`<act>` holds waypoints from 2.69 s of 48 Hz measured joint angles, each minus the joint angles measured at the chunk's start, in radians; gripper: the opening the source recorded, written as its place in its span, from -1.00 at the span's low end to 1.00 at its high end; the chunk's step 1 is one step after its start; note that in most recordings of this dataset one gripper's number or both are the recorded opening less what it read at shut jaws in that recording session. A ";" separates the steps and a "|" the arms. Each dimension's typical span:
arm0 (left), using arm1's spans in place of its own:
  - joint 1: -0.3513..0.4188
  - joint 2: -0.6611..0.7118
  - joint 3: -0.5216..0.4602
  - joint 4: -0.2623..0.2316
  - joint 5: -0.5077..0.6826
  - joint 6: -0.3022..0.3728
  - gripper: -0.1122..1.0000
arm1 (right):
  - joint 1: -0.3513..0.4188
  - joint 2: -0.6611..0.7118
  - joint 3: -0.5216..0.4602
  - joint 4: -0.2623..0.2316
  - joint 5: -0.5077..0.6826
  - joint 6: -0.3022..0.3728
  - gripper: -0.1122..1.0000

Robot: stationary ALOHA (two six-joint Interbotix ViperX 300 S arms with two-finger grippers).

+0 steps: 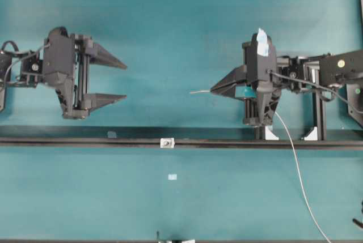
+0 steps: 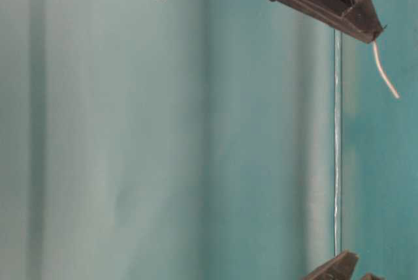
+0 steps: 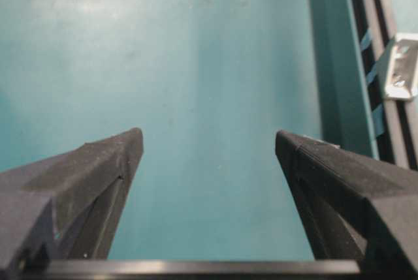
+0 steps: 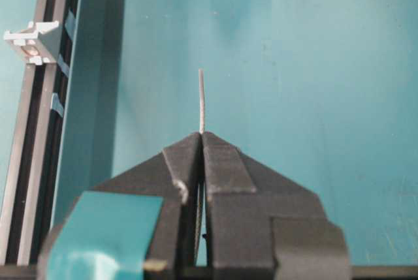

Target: Insert the wire through the hole in the metal fitting marked with a red label. (retake)

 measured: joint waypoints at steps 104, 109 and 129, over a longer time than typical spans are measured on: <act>-0.235 0.535 -0.048 -0.018 -0.684 -0.097 0.24 | 0.505 0.428 0.008 0.698 -0.836 -0.413 -0.76; -0.235 0.565 -0.060 -0.018 -0.706 -0.104 0.24 | 0.506 0.440 0.006 0.709 -0.854 -0.411 -0.76; -0.233 0.592 -0.091 -0.021 -0.733 -0.104 0.24 | 0.535 0.482 0.008 0.735 -0.946 -0.364 -0.76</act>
